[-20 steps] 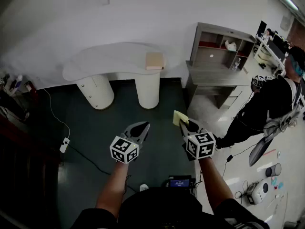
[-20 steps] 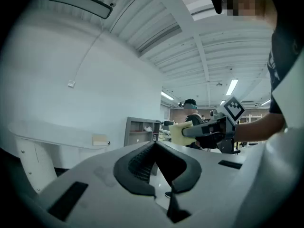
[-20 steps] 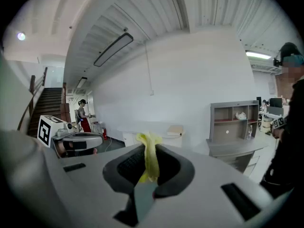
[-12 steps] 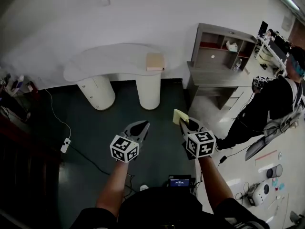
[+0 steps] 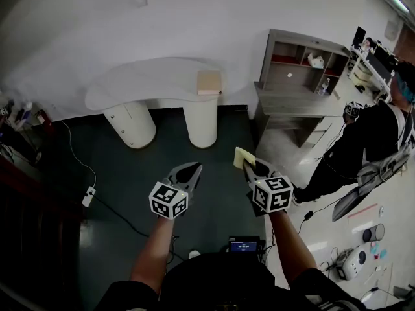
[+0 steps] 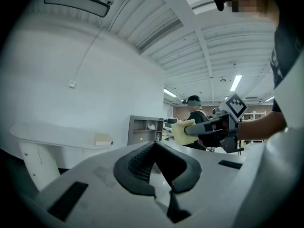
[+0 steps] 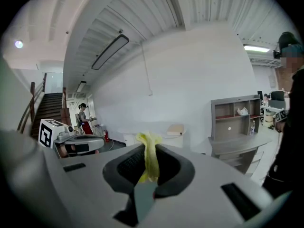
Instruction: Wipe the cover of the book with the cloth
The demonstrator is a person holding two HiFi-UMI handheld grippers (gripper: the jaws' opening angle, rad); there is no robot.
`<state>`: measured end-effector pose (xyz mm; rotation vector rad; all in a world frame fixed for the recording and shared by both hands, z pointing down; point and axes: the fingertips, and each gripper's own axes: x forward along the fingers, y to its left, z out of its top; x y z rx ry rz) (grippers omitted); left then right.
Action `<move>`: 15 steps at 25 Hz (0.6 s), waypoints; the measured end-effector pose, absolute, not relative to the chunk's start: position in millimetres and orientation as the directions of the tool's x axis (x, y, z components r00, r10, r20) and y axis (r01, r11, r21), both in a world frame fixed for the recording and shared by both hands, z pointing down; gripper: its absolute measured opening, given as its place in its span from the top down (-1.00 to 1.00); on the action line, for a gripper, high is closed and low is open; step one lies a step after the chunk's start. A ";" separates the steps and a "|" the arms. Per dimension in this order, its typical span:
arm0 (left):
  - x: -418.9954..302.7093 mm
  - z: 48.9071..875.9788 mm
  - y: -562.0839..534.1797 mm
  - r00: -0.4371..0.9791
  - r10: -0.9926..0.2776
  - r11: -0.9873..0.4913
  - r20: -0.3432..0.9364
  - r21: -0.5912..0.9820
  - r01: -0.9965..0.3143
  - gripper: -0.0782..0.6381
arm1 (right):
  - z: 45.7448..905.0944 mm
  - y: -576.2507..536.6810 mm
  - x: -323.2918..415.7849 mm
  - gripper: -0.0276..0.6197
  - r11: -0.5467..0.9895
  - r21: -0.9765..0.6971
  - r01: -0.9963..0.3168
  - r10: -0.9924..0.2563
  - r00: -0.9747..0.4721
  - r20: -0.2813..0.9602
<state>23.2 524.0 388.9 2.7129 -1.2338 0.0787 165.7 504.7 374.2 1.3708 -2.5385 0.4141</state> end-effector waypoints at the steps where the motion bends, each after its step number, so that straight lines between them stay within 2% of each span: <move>1: 24.9 389.9 523.1 0.656 -0.746 -0.645 0.116 0.124 -0.754 0.78 | 375.2 503.8 168.0 0.64 0.523 -0.143 -0.840 -0.775 -0.539 0.329; 15: 56.3 398.7 503.5 0.619 -0.773 -0.606 0.143 0.123 -0.786 0.78 | 386.0 484.0 206.5 0.64 0.550 -0.155 -0.821 -0.749 -0.567 0.343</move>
